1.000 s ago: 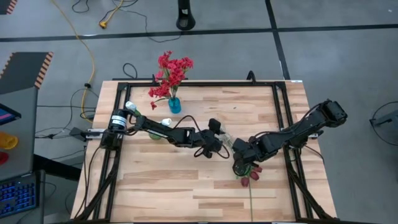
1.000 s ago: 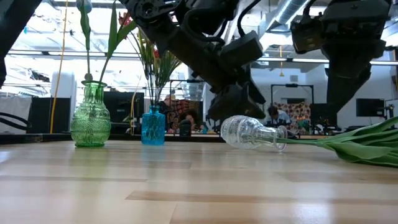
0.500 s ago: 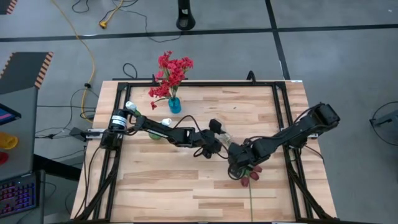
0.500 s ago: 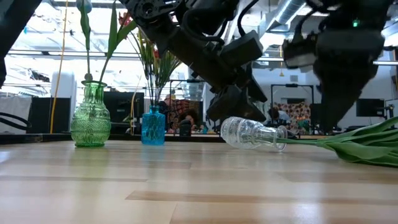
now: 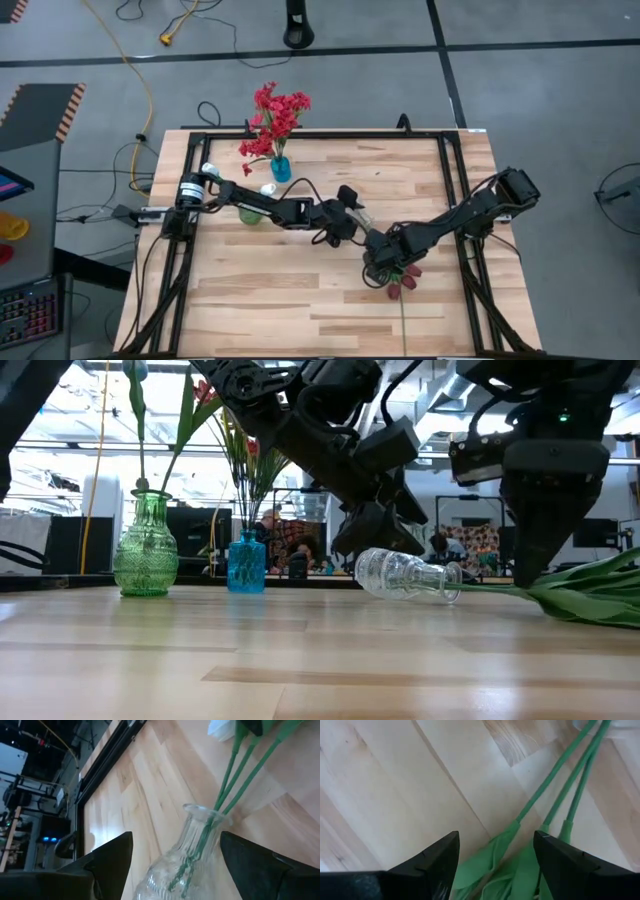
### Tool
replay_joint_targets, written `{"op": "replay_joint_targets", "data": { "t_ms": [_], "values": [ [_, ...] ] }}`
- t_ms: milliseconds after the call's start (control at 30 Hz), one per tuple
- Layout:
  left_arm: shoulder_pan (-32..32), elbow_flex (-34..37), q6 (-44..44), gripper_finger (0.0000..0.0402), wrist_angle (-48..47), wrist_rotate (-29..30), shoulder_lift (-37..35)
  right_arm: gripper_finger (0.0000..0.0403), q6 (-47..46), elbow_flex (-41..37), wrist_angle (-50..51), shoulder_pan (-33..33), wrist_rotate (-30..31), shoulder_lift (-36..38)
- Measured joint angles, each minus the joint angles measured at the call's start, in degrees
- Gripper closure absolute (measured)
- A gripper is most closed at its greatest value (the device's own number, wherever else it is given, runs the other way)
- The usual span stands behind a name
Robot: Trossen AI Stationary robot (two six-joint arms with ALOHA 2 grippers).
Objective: Sort flowers into vase by color
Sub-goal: Adjust the transparent vase by standing it upright on the table
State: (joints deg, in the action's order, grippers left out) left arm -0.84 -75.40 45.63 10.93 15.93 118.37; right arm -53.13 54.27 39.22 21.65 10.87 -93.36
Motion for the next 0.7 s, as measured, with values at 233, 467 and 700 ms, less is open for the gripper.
{"op": "replay_joint_targets", "data": {
  "t_ms": [233,467,700],
  "values": [
    [0.20,0.00,2.99,0.0113,0.21,-5.45,0.00,0.0120,0.64,0.12,0.00,-0.54,-0.06,-0.09],
    [1.02,0.00,1.01,0.0113,0.17,-8.69,0.00,0.0120,0.68,0.12,0.58,-2.41,-0.13,-0.09],
    [3.50,0.00,-1.32,0.0113,0.14,-11.23,0.00,0.0120,1.15,0.12,0.59,-3.45,-0.28,-0.09]
  ]
}}
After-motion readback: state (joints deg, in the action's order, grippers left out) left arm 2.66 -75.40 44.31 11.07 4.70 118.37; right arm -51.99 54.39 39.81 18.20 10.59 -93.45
